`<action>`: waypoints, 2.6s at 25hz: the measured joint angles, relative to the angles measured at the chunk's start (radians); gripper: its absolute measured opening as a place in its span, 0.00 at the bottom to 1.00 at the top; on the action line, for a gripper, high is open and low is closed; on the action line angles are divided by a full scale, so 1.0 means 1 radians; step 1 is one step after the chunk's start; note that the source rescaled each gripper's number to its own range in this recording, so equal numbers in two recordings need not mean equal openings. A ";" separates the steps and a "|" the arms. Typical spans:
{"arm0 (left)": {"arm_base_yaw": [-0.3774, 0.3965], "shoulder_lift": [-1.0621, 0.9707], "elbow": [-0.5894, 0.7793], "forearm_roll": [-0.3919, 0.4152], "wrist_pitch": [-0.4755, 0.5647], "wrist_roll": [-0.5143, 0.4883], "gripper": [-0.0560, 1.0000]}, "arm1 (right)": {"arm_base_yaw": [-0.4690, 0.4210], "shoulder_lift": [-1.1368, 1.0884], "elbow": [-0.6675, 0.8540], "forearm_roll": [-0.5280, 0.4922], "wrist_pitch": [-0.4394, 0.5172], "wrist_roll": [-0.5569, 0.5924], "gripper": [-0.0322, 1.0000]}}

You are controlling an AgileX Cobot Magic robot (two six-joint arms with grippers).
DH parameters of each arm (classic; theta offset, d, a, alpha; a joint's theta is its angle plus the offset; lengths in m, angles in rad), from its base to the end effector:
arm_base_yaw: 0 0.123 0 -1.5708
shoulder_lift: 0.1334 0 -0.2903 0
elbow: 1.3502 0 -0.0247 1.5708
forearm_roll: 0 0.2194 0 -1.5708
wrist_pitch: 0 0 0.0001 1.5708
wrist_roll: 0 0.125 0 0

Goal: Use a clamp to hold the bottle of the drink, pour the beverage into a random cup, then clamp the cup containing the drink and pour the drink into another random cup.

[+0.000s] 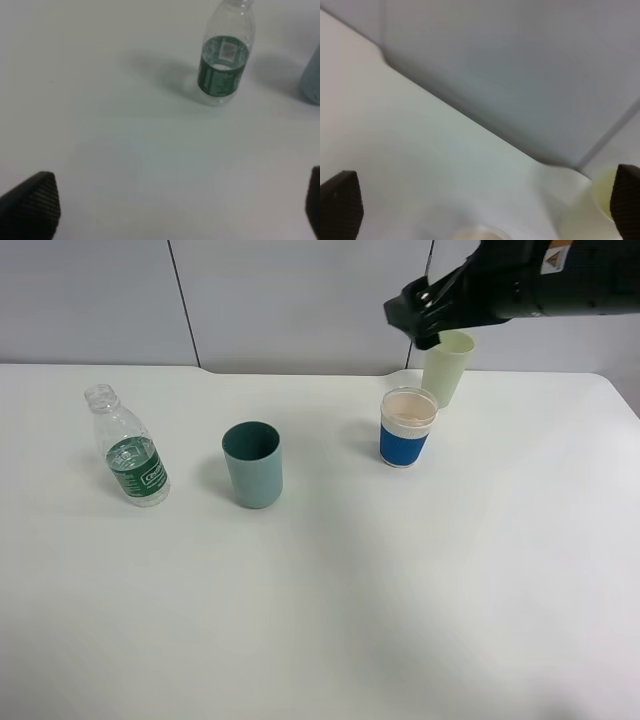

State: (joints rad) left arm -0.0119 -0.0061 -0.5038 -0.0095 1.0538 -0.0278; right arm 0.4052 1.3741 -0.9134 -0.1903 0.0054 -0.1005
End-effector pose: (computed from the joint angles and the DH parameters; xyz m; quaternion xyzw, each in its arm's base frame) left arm -0.0083 -0.0009 0.2484 -0.0066 0.8488 -0.0152 0.5285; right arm 0.2859 0.1225 0.3093 -0.2820 0.7781 0.0317 0.5604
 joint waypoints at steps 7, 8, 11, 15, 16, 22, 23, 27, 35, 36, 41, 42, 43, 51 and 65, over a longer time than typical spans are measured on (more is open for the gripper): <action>0.000 0.000 0.000 0.000 0.000 0.000 1.00 | -0.159 -0.087 0.000 -0.001 0.075 0.004 0.99; 0.000 0.000 0.000 0.000 0.000 0.000 1.00 | -0.185 -0.095 0.000 -0.001 0.089 0.009 0.99; 0.000 0.000 0.000 0.000 0.000 0.000 1.00 | -0.267 -0.126 0.000 -0.007 0.131 0.037 0.99; 0.000 0.000 0.000 0.000 0.000 0.000 1.00 | -0.382 -0.195 0.000 -0.022 0.187 0.081 0.99; 0.000 0.000 0.000 0.000 0.000 0.000 1.00 | -0.407 -0.218 0.000 -0.024 0.205 0.092 0.99; 0.000 0.000 0.000 0.000 0.000 0.000 1.00 | -0.466 -0.371 0.000 -0.024 0.303 0.126 0.99; 0.000 0.000 0.000 0.000 0.000 0.000 1.00 | -0.466 -0.401 0.000 -0.024 0.321 0.133 0.99; 0.000 0.000 0.000 0.000 0.000 0.000 1.00 | -0.466 -0.524 0.000 -0.025 0.414 0.153 0.99; 0.000 0.000 0.000 0.000 0.000 0.000 1.00 | -0.468 -0.805 0.000 -0.089 0.684 0.174 0.99; 0.000 0.000 0.000 0.000 0.000 0.000 1.00 | -0.468 -0.842 0.000 -0.090 0.724 0.174 0.99; 0.000 0.000 0.000 0.000 0.000 0.000 1.00 | -0.468 -0.997 0.005 -0.096 0.892 0.173 0.99; 0.000 0.000 0.000 0.000 0.000 0.000 1.00 | -0.468 -1.029 0.016 -0.096 0.913 0.170 0.99; 0.000 0.000 0.000 0.000 0.000 0.000 1.00 | -0.468 -1.062 0.029 -0.096 0.927 0.166 0.99; 0.000 0.000 0.000 0.000 0.000 0.000 1.00 | -0.468 -1.266 0.199 -0.020 0.993 0.163 0.99; 0.000 0.000 0.000 0.000 0.000 0.000 1.00 | -0.468 -1.350 0.396 0.133 1.029 0.059 0.99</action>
State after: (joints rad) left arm -0.0119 -0.0061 -0.5038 -0.0095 1.0538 -0.0278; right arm -0.0631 0.0245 -0.5169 -0.0575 1.0341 -0.0412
